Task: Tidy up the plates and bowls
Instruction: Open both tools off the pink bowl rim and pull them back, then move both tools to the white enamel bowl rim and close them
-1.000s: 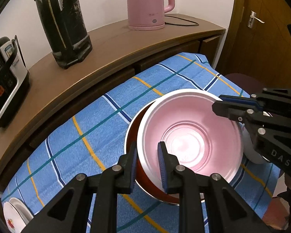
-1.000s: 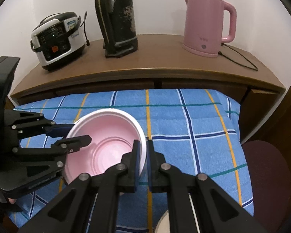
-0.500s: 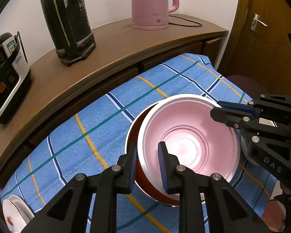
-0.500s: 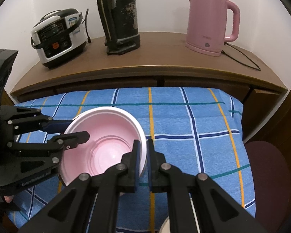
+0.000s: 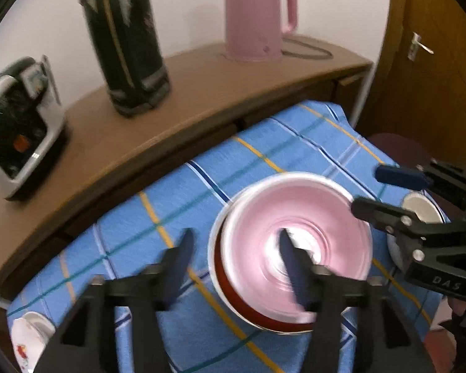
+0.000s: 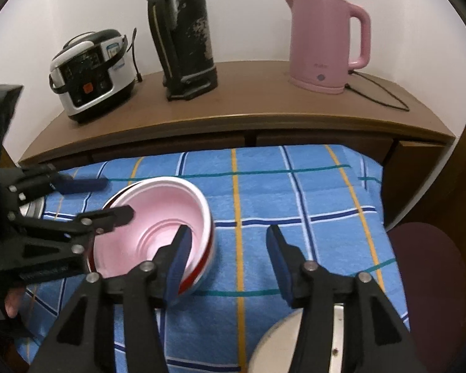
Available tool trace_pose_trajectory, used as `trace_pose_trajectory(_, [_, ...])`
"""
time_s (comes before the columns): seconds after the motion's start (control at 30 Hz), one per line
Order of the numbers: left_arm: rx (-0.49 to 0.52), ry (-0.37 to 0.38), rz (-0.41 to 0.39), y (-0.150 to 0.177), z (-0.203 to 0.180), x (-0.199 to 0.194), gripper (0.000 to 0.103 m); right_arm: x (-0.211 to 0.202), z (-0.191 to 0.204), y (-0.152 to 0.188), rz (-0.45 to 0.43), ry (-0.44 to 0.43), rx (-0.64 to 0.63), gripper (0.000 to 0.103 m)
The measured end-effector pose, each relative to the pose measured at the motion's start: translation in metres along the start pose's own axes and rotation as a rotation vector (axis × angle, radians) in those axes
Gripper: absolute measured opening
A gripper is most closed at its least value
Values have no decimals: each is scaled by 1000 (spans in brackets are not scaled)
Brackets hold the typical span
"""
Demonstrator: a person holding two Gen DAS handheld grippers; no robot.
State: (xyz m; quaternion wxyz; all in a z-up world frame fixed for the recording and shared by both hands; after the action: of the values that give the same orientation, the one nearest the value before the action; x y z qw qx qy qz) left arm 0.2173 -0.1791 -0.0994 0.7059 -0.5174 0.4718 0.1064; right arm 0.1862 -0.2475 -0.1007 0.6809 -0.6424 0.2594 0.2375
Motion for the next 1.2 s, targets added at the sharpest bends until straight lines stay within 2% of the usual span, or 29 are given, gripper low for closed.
trace_pose_trajectory(0.03, [-12, -8, -22, -3, 4, -5, 76, -4, -2, 1, -10, -1, 6, 54])
trace_pose_trajectory(0.2, [-56, 5, -53, -7, 13, -17, 76, -33, -22, 10, -53, 40, 33, 56])
trace_pose_trajectory(0.27, [-71, 40, -58, -9, 9, -22, 76, -45, -33, 17, -66, 58, 52, 56])
trace_pose_trajectory(0.47, [-10, 95, -79, -5, -33, -36, 76, -84, -81, 51, -87, 145, 132, 56])
trace_pose_trajectory(0.6, [82, 151, -101, 4, -82, -47, 76, -90, -108, 79, -51, 178, 179, 53])
trace_pose_trajectory(0.73, [137, 278, -34, 16, -128, -41, 76, -85, -120, 102, -15, 150, 221, 35])
trace_pose_trajectory(0.77, [143, 303, -10, 20, -136, -35, 76, -84, -121, 105, -12, 141, 227, 34])
trace_pose_trajectory(1.0, [123, 317, 41, 27, -154, -11, 75, -78, -112, 109, -8, 77, 216, 31])
trace_pose_trajectory(1.1, [108, 331, 46, 24, -156, -8, 68, -70, -112, 110, 0, 69, 221, 30])
trace_pose_trajectory(1.2, [110, 338, 72, 26, -162, 0, 48, -63, -109, 113, 17, 60, 218, 18])
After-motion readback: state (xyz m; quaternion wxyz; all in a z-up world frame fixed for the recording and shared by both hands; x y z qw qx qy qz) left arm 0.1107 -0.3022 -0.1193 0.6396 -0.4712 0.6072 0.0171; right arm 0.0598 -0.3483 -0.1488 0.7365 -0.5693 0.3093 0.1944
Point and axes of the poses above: each gripper's, at about its wrist camera, not at the fingertips, and x roughly the way its jaws point, z to its left, y to its underside, the point moved 5 cm from there along x, roughly the way its jaws point, and after that the axes turned 2 degrees about -x, right-handed, at the moved point
